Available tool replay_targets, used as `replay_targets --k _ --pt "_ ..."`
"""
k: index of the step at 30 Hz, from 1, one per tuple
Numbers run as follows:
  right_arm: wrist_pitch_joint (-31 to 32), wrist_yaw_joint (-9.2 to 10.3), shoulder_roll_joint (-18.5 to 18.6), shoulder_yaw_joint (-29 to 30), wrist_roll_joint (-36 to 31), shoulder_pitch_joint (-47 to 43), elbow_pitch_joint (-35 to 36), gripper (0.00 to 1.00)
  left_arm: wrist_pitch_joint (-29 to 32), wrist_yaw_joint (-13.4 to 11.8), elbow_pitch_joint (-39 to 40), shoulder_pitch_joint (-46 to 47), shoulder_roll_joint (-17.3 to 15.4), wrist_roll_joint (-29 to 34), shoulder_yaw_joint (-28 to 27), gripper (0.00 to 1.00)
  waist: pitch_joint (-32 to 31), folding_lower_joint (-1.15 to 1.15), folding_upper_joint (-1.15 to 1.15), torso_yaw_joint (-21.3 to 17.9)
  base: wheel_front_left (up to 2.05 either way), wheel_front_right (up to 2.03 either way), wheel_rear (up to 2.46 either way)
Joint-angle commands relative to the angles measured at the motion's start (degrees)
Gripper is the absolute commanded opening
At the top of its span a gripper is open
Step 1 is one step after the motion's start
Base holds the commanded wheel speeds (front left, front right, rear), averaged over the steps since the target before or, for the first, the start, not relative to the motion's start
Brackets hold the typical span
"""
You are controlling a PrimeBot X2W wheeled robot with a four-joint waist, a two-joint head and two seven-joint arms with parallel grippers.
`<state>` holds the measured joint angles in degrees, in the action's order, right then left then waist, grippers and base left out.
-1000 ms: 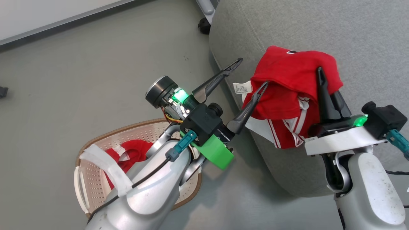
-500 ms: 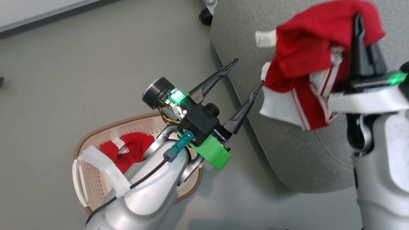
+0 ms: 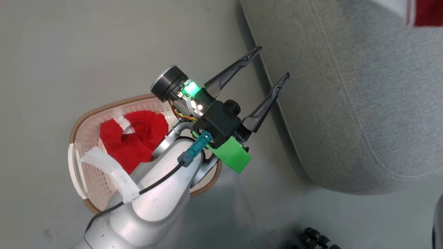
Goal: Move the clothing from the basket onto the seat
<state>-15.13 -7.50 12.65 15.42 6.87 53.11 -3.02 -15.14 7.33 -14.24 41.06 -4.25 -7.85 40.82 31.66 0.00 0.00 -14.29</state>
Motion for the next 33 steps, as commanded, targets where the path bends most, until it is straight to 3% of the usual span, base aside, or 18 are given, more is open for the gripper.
replay_targets --k 1,7,14,26,33 --pt "-0.04 0.02 1.43 0.66 -0.44 2.37 -1.01 0.0 -0.01 0.21 0.03 1.19 -0.66 0.33 0.05 1.0 3.77 0.0 0.0 0.92 0.0 0.0 0.0" --pt "-0.03 0.02 5.14 3.51 -0.12 8.77 -4.61 0.0 -0.01 0.21 0.33 2.99 -1.51 0.82 0.67 1.0 7.71 0.0 0.0 1.22 0.0 0.0 0.0" --pt "-0.04 0.02 8.11 6.43 -0.46 10.6 -14.43 0.0 -0.01 0.22 0.58 4.72 -2.15 1.04 0.79 1.0 10.67 0.0 0.0 1.89 0.0 0.0 0.0" --pt "-0.04 0.03 4.75 8.32 -2.82 5.02 -29.33 0.0 -0.01 0.19 0.45 5.85 -3.28 1.16 0.81 1.0 12.7 0.0 0.0 1.82 0.0 0.0 0.0" --pt "-0.03 0.03 2.92 8.59 -3.5 3.23 -33.33 0.0 -0.01 0.2 0.33 5.7 -3.63 1.19 0.5 1.0 12.59 0.0 0.0 2.3 0.0 0.0 0.0"
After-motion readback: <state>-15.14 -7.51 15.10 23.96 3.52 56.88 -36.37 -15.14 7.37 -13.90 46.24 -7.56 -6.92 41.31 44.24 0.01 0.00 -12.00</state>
